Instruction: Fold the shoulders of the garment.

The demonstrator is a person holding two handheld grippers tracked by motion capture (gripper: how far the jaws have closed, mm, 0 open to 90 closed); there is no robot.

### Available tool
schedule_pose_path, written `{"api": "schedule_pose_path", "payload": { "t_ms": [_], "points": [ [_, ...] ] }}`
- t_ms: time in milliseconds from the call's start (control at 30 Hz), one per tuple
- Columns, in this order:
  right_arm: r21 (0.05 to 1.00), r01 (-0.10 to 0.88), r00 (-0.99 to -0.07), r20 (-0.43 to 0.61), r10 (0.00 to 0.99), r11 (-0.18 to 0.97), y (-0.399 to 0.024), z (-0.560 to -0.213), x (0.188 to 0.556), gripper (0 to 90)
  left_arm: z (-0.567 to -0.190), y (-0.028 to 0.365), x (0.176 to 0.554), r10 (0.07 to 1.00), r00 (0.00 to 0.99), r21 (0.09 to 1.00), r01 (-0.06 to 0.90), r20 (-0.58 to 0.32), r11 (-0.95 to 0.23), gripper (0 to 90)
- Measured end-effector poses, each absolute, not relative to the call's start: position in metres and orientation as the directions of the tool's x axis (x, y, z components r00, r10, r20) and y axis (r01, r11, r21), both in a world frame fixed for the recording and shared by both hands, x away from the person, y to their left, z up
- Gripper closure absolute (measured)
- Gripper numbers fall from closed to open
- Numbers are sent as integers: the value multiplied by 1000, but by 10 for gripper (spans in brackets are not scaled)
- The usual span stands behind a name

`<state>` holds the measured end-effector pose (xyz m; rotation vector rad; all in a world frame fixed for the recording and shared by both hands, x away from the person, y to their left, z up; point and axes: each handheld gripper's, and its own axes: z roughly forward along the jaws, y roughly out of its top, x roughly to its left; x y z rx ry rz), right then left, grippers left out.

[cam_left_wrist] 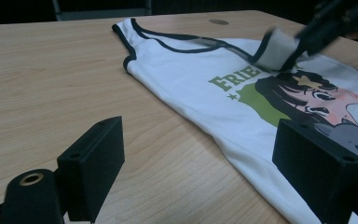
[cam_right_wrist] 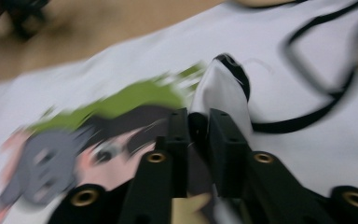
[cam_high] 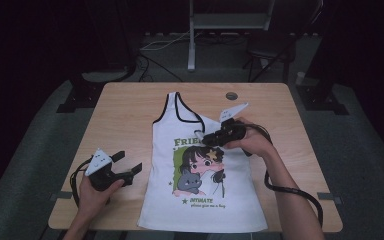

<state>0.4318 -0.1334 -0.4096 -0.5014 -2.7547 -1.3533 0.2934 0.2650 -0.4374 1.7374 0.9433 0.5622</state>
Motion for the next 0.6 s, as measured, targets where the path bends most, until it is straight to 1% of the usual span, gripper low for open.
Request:
{"api": "schedule_pose_path", "payload": {
  "t_ms": [33, 67, 100, 133, 167, 200, 267, 300, 500, 600],
  "points": [
    [752, 289, -952, 163, 259, 593, -133, -411, 429, 701, -437, 265, 293, 810, 582, 932, 326, -65, -159, 166],
    [751, 315, -940, 160, 303, 580, -137, -412, 427, 654, -437, 265, 294, 811, 582, 932, 326, -65, -160, 166],
    [751, 315, -940, 160, 303, 580, -137, -412, 427, 654, -437, 265, 293, 811, 582, 931, 328, -67, -159, 166],
    [764, 328, -930, 157, 334, 555, -143, -412, 430, 634, -437, 265, 293, 810, 582, 932, 328, -69, -156, 166],
    [775, 389, -884, 161, 439, 499, -158, -410, 434, 600, -437, 265, 293, 810, 582, 932, 327, -67, -158, 166],
    [775, 389, -884, 161, 439, 499, -158, -410, 434, 600, -437, 265, 293, 809, 584, 932, 326, -67, -159, 166],
    [756, 444, -829, 143, 540, 481, -177, -412, 437, 571, -437, 265, 293, 808, 585, 931, 328, -68, -159, 166],
    [756, 444, -829, 143, 540, 481, -177, -412, 437, 571, -437, 265, 293, 809, 584, 932, 327, -68, -158, 166],
    [717, 495, -779, 117, 615, 490, -198, -419, 430, 532, -437, 264, 293, 809, 584, 931, 330, -70, -157, 166],
    [707, 507, -768, 111, 631, 492, -201, -423, 430, 526, -437, 264, 293, 810, 583, 931, 329, -68, -158, 166]
  ]
}}
